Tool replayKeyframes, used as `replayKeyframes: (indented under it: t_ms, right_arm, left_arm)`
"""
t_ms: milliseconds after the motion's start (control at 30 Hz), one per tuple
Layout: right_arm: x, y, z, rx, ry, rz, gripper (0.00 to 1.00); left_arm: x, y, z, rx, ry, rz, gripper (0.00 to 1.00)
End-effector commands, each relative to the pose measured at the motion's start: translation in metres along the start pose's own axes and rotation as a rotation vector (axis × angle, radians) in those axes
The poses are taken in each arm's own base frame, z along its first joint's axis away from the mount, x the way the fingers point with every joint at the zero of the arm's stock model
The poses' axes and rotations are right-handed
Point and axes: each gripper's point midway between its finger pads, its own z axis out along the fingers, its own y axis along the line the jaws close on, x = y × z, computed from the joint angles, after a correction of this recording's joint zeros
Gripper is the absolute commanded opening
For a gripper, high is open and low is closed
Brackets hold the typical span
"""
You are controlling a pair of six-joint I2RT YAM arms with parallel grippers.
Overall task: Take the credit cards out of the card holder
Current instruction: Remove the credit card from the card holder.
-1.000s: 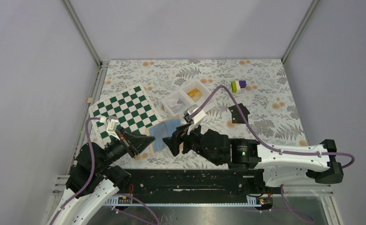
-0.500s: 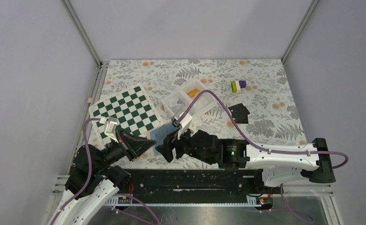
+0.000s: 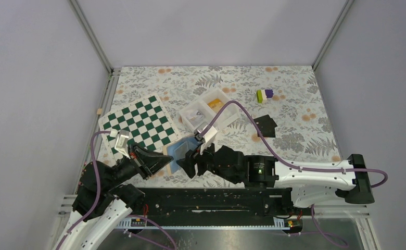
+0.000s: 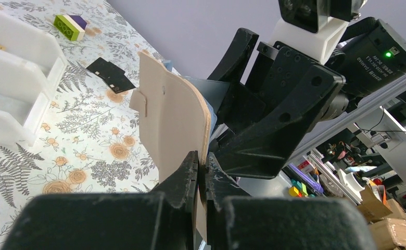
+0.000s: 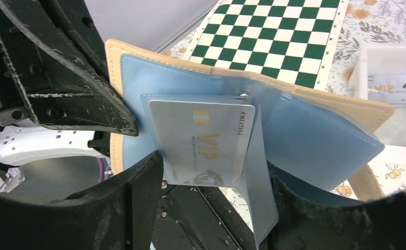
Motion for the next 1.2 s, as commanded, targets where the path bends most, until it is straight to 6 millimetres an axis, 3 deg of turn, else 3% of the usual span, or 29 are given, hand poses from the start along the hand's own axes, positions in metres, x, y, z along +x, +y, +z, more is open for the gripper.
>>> replayKeyframes:
  t_ms: [0,300,567,700,833,1033,1167]
  right_arm:
    - [-0.013,-0.019,-0.007,0.083,-0.053,0.002,0.64]
    - [-0.019,-0.018,-0.020,0.046,-0.077,0.023,0.66]
    - [-0.032,-0.031,-0.056,0.039,-0.098,0.029,0.69]
    - [-0.039,-0.028,-0.068,-0.022,-0.096,0.017,0.67]
    - [-0.042,-0.019,-0.066,-0.078,-0.084,-0.015,0.64]
    - [-0.052,0.011,-0.064,-0.261,-0.075,0.028,0.60]
    - [-0.052,0.013,-0.057,-0.373,-0.060,0.106,0.55]
  left_arm:
    - [-0.017,-0.026,0.000,0.110,-0.052,0.032,0.00]
    - [-0.017,-0.017,0.001,0.067,-0.068,0.028,0.00]
    - [-0.020,-0.014,-0.004,0.035,-0.083,0.032,0.00]
    - [-0.020,-0.014,-0.004,0.035,-0.083,0.031,0.00]
    - [-0.020,-0.013,-0.003,0.034,-0.087,0.031,0.00]
    - [-0.020,-0.013,-0.002,0.035,-0.083,0.027,0.00]
    - [-0.019,-0.017,-0.002,0.055,-0.075,0.030,0.00]
